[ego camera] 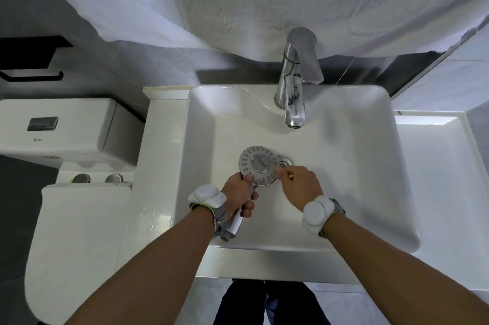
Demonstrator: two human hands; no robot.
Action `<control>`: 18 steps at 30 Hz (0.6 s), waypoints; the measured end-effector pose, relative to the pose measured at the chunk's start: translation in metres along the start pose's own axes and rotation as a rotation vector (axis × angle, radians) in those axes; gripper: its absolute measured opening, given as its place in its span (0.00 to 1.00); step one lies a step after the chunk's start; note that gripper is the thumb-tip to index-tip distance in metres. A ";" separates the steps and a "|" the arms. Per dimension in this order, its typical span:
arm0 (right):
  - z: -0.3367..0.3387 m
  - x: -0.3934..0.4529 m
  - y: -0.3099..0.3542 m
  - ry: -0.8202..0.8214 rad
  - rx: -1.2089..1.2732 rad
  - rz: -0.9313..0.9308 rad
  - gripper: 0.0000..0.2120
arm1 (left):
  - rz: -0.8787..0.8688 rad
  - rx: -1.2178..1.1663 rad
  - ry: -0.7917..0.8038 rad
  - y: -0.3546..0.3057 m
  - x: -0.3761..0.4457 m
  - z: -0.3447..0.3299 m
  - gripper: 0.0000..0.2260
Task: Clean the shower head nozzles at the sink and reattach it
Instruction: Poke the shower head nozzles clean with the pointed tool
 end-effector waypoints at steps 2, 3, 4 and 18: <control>-0.001 -0.003 0.004 0.021 -0.023 0.036 0.19 | -0.006 -0.001 0.000 0.000 0.000 -0.001 0.08; -0.002 -0.004 0.004 0.022 -0.027 0.051 0.19 | -0.009 0.002 0.001 -0.001 -0.001 -0.002 0.08; -0.003 -0.004 0.004 0.013 -0.029 0.063 0.18 | -0.018 0.017 0.000 -0.001 -0.002 -0.001 0.08; 0.016 0.006 0.022 -0.085 -0.153 0.041 0.19 | -0.104 0.266 -0.007 -0.001 -0.001 -0.001 0.08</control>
Point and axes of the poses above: each hand's wrist, its own x-axis towards the middle knuckle, its own z-axis out of the back of the hand, y = z × x, the point moved 2 cm from there along x, towards the middle knuckle, and after that the axes turned 11 degrees about x, right-handed, at the moved point
